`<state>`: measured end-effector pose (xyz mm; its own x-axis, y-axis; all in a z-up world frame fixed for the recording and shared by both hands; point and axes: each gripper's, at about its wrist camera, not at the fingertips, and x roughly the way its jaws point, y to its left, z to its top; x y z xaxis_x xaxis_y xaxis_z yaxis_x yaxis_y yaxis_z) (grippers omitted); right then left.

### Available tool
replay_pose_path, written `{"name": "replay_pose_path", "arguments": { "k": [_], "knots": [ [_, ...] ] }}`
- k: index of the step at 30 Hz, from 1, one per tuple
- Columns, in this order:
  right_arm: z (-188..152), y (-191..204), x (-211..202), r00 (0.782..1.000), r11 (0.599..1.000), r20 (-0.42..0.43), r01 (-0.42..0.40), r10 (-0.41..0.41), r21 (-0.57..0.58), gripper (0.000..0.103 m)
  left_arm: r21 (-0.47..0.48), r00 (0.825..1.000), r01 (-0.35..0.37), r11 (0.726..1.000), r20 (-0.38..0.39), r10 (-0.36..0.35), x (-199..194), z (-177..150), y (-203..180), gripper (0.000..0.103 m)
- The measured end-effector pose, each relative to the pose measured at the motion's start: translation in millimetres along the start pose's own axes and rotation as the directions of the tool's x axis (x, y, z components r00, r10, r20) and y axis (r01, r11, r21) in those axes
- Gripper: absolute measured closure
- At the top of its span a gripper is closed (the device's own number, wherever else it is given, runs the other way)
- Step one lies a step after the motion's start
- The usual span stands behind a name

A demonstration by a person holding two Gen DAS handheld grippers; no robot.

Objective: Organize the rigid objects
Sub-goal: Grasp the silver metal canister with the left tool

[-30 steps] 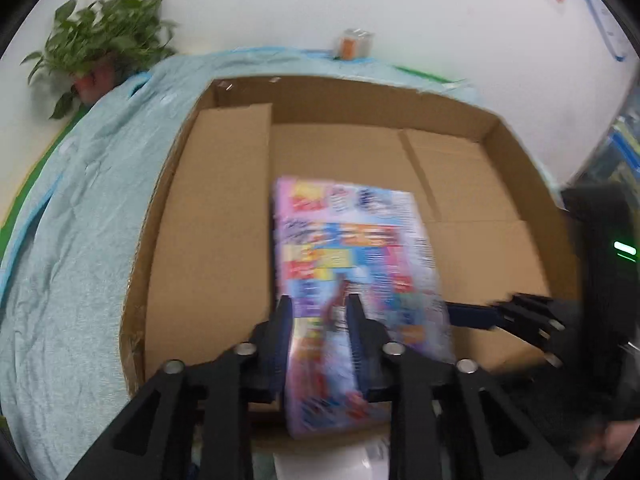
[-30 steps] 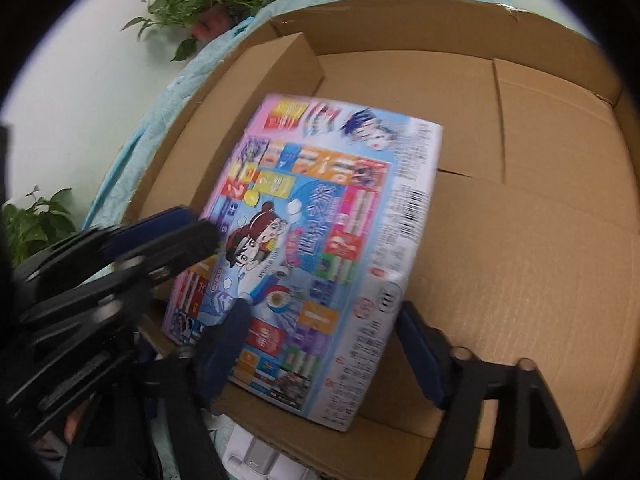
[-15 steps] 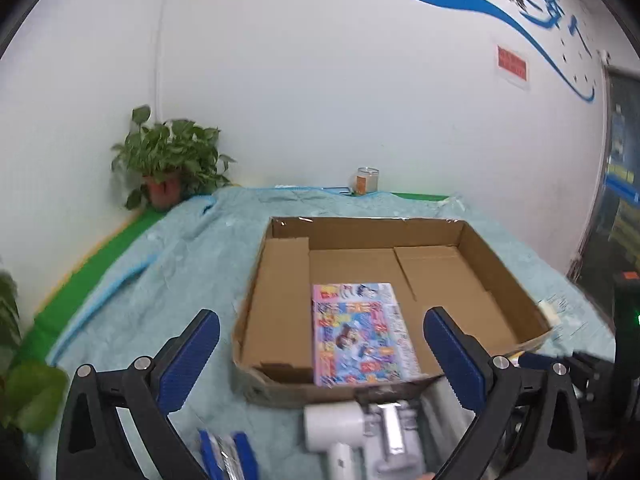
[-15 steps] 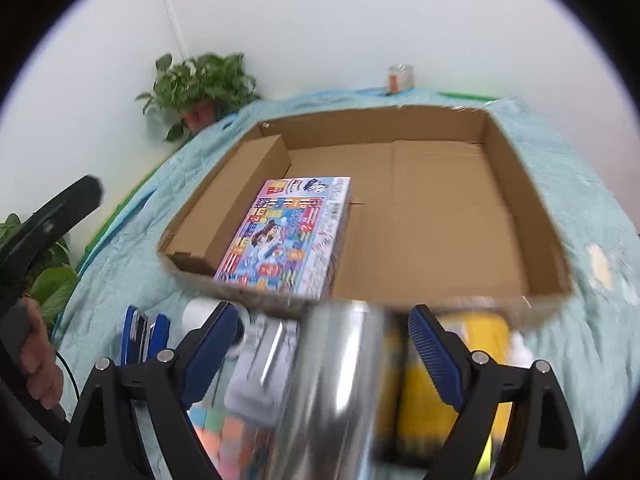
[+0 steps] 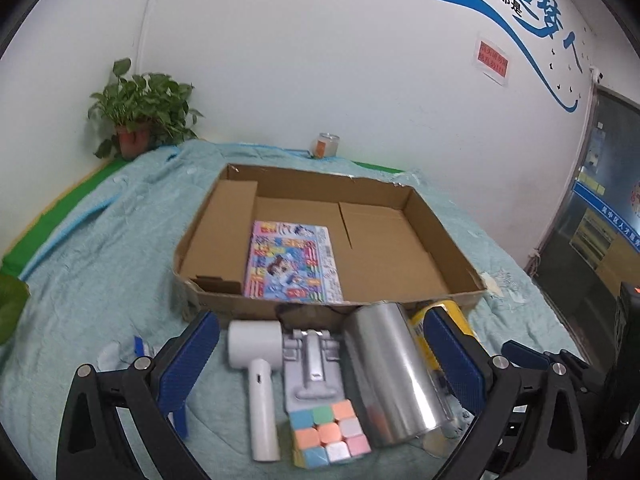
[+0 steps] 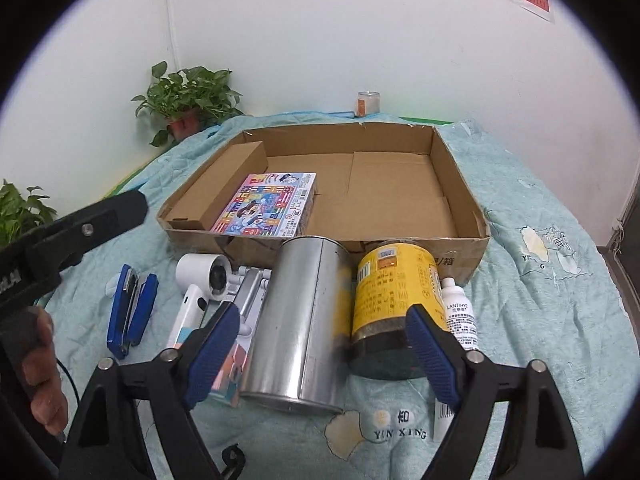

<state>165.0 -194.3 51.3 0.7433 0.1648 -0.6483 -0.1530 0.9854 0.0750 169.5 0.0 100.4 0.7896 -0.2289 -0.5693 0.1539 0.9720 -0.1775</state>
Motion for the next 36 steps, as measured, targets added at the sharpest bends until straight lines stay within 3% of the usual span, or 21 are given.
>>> {"name": "replay_pose_path", "arguments": {
  "k": [2, 3, 4, 5, 6, 7, 8, 10, 13, 15, 17, 20, 22, 24, 30, 34, 36],
  "knots": [
    [-6, -4, -6, 1.0, 1.0, 0.011, -0.021, 0.021, 0.003, 0.035, 0.007, 0.999, 0.03, 1.0, -0.027, -0.029, 3, -3, -2, 0.035],
    [-10, -7, -9, 0.999, 0.999, 0.015, -0.04, 0.039, 0.012, 0.035, 0.022, 0.998, 0.047, 0.999, -0.051, -0.046, 5, -3, -5, 0.057],
    [-14, -13, -11, 0.997, 0.996, 0.021, -0.08, 0.079, 0.031, 0.035, 0.039, 0.995, 0.062, 0.997, -0.087, -0.058, 10, -6, -9, 0.06],
    [-17, -20, -12, 0.99, 0.988, 0.026, -0.14, 0.139, 0.058, 0.031, 0.038, 0.993, 0.076, 0.996, -0.095, -0.072, 12, -8, -11, 0.059],
    [-20, -25, -11, 0.981, 0.978, 0.017, -0.192, 0.191, 0.083, 0.024, 0.03, 0.991, 0.101, 0.994, -0.094, -0.097, 14, -10, -11, 0.048],
    [-24, -29, -7, 0.976, 0.971, 0.001, -0.216, 0.217, 0.1, 0.015, 0.005, 0.985, 0.137, 0.991, -0.108, -0.135, 18, -12, -12, 0.017],
    [-26, -31, -4, 0.974, 0.968, -0.011, -0.224, 0.226, 0.11, 0.015, -0.021, 0.979, 0.152, 0.988, -0.134, -0.153, 24, -13, -11, 0.001],
    [-32, -35, 11, 0.958, 0.952, -0.07, -0.267, 0.28, 0.151, 0.015, -0.073, 0.965, 0.172, 0.982, -0.19, -0.183, 39, -15, -9, 0.0],
    [-39, -40, 33, 0.928, 0.922, -0.137, -0.308, 0.345, 0.236, 0.015, -0.122, 0.926, 0.211, 0.97, -0.293, -0.238, 78, -17, -7, 0.0],
    [-41, -44, 46, 0.91, 0.897, -0.157, -0.328, 0.384, 0.297, 0.015, -0.143, 0.904, 0.195, 0.97, -0.358, -0.234, 103, -19, -8, 0.002],
    [-43, -45, 64, 0.893, 0.881, -0.198, -0.322, 0.404, 0.347, 0.015, -0.17, 0.861, 0.219, 0.961, -0.43, -0.272, 132, -22, -14, 0.004],
    [-43, -42, 81, 0.865, 0.857, -0.239, -0.327, 0.441, 0.399, 0.016, -0.167, 0.805, 0.247, 0.955, -0.513, -0.298, 162, -29, -28, 0.017],
    [-43, -36, 87, 0.863, 0.871, -0.27, -0.311, 0.426, 0.381, 0.018, -0.179, 0.776, 0.265, 0.947, -0.543, -0.32, 174, -36, -34, 0.021],
    [-44, -33, 88, 0.864, 0.879, -0.28, -0.306, 0.418, 0.366, 0.018, -0.166, 0.783, 0.263, 0.95, -0.538, -0.311, 173, -37, -36, 0.021],
    [-51, -27, 67, 0.861, 0.904, -0.318, -0.305, 0.396, 0.299, 0.019, -0.17, 0.76, 0.283, 0.944, -0.56, -0.329, 156, -45, -47, 0.022],
    [-58, -21, 45, 0.849, 0.915, -0.356, -0.317, 0.391, 0.249, 0.018, -0.146, 0.77, 0.304, 0.941, -0.544, -0.333, 119, -57, -58, 0.022],
    [-64, -18, 41, 0.83, 0.914, -0.391, -0.324, 0.398, 0.243, 0.018, -0.129, 0.773, 0.291, 0.948, -0.551, -0.313, 106, -67, -63, 0.022]
  ]
}}
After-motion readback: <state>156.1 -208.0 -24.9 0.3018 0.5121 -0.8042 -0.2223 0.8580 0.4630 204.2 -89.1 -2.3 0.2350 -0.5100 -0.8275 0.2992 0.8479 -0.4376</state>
